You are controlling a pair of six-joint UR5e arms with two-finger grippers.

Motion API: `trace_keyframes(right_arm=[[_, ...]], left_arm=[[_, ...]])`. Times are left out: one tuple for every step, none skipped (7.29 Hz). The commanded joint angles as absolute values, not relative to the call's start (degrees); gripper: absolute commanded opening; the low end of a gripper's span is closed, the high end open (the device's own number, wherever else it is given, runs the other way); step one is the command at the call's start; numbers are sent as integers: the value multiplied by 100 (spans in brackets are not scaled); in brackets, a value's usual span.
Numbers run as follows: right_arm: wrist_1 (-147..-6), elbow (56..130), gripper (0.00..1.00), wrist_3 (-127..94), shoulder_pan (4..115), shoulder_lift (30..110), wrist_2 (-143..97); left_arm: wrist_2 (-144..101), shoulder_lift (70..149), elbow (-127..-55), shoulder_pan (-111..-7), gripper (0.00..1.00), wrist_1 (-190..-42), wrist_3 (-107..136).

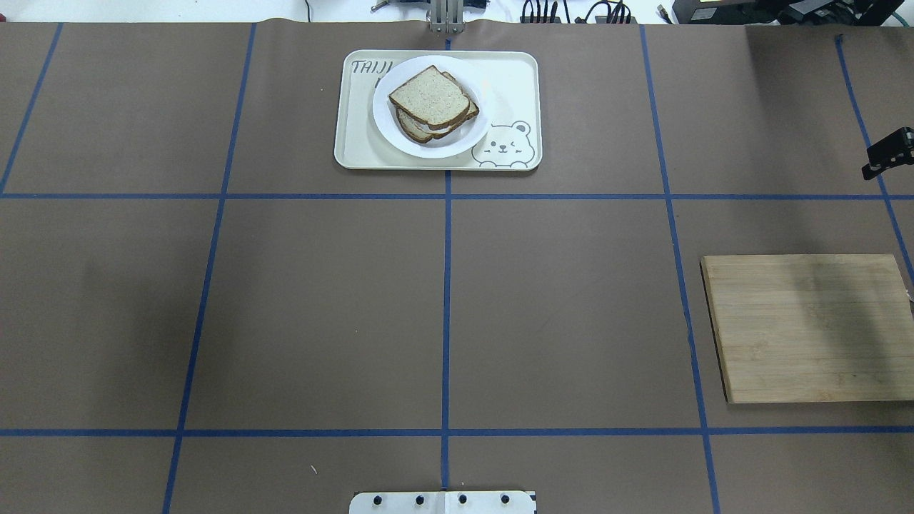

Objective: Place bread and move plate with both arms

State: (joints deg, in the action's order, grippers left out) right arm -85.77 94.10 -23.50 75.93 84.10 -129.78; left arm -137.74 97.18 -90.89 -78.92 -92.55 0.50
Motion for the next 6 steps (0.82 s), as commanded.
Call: trace_keyframes(right_arm=[[-9077,9422,100,-1684,7857,8420,-12982],[-9271,9431,100,-1574,7866,8376,-12947],[-9272,9422,100,-1277,7866,8419,-12946],[-9281,9422,100,-1144,7866,8446,-12938],[-9281,9422,100,-1143,7866,8446,-12920],[-9264,9422,100,-1151,7858,8438,-12946]], left_arm=[[-13746,9721,-9289,-7989,98,-8816,-165],[-13737,9686,-9351,-7998,98,-8842,-245],[-13746,9651,-9404,-7998,98,-8842,-246],[-13746,9650,-9396,-7998,98,-8842,-237],[-13763,9650,-9369,-7989,98,-8842,-176],[-13746,9694,-9387,-7989,98,-8816,-158]])
